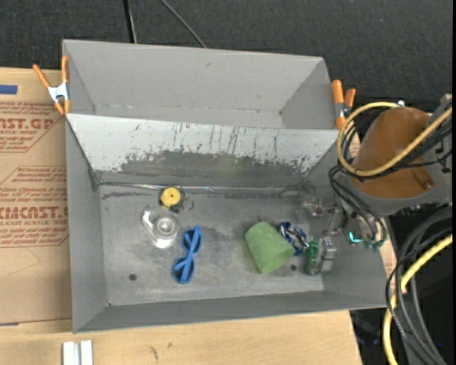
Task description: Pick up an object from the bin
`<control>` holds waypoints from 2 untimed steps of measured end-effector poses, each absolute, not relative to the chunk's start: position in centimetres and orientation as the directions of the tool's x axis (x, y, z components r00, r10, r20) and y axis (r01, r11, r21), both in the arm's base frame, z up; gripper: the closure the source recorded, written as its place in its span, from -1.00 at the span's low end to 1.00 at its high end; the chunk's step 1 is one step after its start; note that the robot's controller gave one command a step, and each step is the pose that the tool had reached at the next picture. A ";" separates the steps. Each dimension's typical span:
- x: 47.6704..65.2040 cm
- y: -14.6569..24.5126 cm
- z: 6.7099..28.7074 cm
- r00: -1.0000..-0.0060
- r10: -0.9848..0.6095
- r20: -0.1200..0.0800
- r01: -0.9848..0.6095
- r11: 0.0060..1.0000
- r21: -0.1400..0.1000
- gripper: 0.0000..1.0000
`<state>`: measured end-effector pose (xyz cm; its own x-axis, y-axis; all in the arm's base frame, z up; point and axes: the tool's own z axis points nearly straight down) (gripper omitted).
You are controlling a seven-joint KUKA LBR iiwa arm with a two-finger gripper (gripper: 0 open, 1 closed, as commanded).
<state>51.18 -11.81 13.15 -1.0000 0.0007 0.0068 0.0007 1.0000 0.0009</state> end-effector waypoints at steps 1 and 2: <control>52.9 -9.3 6.6 -1.000 -0.005 0.004 -0.005 1.000 0.002 -1.00; 53.0 -9.5 6.9 -1.000 -0.004 0.000 -0.004 1.000 0.000 1.00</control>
Offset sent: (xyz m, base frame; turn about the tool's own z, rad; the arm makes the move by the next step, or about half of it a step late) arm 0.0183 0.0225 -0.0615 -0.0033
